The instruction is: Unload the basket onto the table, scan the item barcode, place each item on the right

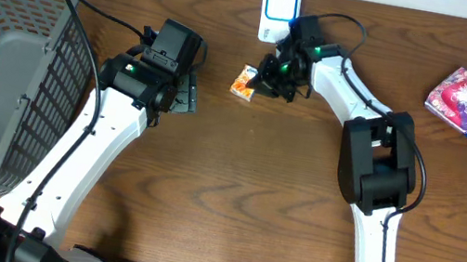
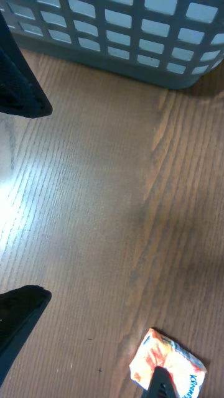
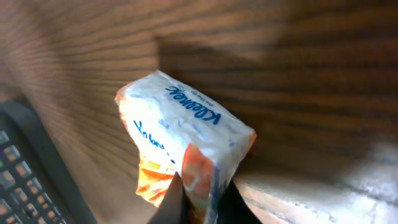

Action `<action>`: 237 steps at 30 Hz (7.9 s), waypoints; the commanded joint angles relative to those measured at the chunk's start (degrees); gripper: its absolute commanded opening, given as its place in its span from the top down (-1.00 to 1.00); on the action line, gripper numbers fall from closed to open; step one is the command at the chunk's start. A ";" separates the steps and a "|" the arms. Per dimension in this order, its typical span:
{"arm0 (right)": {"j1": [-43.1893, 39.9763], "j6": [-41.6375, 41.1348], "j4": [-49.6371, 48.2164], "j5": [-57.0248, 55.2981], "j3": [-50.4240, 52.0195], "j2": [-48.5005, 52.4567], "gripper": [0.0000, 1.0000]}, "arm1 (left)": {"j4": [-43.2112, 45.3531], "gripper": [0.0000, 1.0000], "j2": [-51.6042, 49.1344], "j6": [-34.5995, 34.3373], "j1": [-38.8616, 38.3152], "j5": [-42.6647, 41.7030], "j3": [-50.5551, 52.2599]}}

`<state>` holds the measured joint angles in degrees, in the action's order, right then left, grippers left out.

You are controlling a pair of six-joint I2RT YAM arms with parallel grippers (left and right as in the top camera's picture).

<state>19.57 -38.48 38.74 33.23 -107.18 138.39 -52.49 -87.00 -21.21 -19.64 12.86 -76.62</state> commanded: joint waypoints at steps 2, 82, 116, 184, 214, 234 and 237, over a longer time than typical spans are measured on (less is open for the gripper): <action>-1.97 6.25 -2.36 5.57 1.38 3.74 0.98 | -0.17 -0.72 -0.33 -0.50 0.07 1.14 -0.42; 5.64 62.36 -18.21 -57.42 -12.81 -5.20 0.98 | -0.17 -0.72 -0.33 -0.50 0.07 1.14 -0.42; -45.07 22.60 20.79 -56.41 -10.49 -14.51 0.54 | -0.17 -0.72 -0.33 -0.50 0.07 1.11 -0.42; -30.77 22.45 54.29 -24.30 19.32 -74.53 -0.98 | -0.17 -0.72 -0.33 -0.50 0.07 1.14 -0.42; -15.19 25.46 2.78 -27.69 74.05 -112.50 -0.99 | -0.17 -0.72 -0.33 -0.50 0.07 1.14 -0.42; -14.47 28.41 -35.39 -26.91 104.04 -133.00 -0.98 | -0.17 -0.72 -0.33 -0.50 0.07 1.11 -0.42; -14.91 30.42 -37.09 -26.93 105.63 -134.94 -0.99 | -0.17 -0.72 -0.33 -0.50 0.07 1.14 -0.42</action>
<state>5.34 -11.09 3.01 6.22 -3.27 5.61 -52.49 -87.00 -21.19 -19.66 12.86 -76.62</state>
